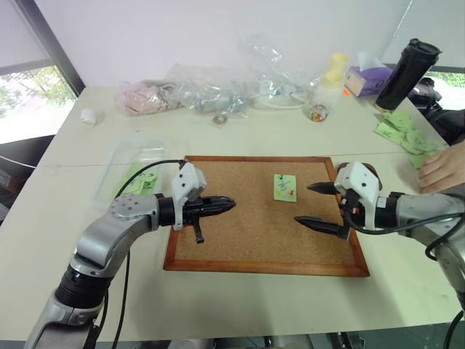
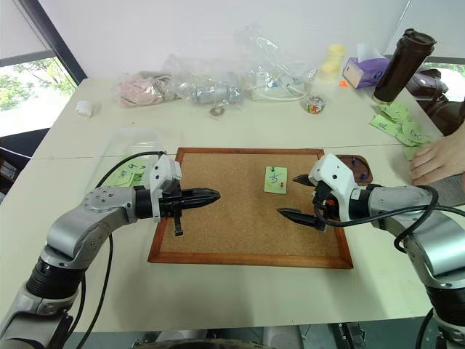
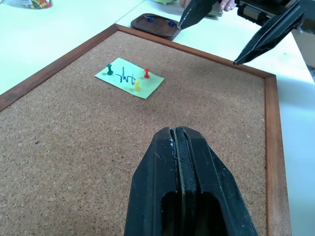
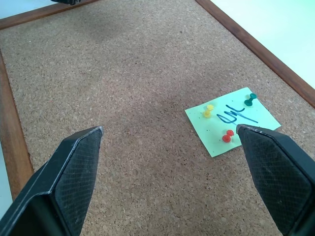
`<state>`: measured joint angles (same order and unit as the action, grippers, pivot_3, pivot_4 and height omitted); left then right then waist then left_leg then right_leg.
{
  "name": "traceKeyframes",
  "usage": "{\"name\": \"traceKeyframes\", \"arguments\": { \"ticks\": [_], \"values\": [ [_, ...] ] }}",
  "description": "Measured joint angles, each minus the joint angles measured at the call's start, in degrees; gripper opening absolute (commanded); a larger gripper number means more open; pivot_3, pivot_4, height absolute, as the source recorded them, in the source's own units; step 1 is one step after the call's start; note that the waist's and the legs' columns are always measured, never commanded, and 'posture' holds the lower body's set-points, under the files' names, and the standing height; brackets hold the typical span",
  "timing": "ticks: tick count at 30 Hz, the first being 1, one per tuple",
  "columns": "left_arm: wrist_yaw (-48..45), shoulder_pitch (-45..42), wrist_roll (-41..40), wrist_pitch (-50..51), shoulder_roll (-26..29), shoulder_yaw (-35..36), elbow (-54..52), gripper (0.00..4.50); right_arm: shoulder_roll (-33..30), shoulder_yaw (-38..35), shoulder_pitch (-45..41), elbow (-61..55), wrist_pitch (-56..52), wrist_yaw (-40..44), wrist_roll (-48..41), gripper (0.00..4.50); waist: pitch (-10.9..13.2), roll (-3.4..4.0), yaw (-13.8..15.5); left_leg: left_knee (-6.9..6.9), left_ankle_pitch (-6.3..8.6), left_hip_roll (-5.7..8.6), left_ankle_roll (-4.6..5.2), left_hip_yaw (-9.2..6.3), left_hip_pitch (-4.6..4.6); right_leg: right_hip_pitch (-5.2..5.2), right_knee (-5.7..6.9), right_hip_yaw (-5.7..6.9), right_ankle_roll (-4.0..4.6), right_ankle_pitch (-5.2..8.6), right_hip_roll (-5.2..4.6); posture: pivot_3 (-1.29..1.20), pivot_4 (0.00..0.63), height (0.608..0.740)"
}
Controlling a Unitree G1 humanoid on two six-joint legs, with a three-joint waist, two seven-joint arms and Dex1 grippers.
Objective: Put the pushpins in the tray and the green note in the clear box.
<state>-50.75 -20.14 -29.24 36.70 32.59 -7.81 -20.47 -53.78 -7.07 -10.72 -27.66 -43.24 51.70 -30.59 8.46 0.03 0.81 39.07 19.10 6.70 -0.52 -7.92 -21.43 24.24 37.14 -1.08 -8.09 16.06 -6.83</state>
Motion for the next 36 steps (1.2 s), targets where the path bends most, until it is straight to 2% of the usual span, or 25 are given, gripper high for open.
{"name": "traceKeyframes", "arguments": {
  "ticks": [16, 29, 36],
  "values": [
    [0.20, -0.73, 0.11, -0.30, -0.85, 0.02, 0.23, 0.00, -0.06, 0.00, 0.10, 0.33, 0.00, -0.18, 0.08, 4.49, 0.00, 0.00, 0.00, 0.00, 0.00, 0.00, 0.00, 0.00, 0.00, 0.00, 0.00, 0.00, 0.00, 0.00, 0.00, 0.00, 0.150, 0.740],
    [1.35, -0.21, 5.02, -6.58, -3.44, -1.29, 2.61, 0.00, 1.16, 0.33, -1.07, 2.04, 0.49, -1.47, 0.70, 4.49, 0.00, 0.00, 0.00, 0.00, 0.00, 0.00, 0.00, 0.00, 0.00, 0.00, 0.00, 0.00, 0.00, 0.00, 0.01, 0.00, 0.150, 0.740],
    [2.39, 4.27, 11.06, -12.67, -5.94, -6.41, 10.01, 0.00, 7.44, 5.04, -6.90, 6.73, 1.53, -4.59, 2.89, 4.49, 0.00, 0.01, -0.11, -0.01, 0.00, -0.02, -0.01, 0.01, 0.01, 0.04, 0.03, 0.00, 0.00, 0.00, 0.01, 0.00, 0.150, 0.740]
  ]
}}
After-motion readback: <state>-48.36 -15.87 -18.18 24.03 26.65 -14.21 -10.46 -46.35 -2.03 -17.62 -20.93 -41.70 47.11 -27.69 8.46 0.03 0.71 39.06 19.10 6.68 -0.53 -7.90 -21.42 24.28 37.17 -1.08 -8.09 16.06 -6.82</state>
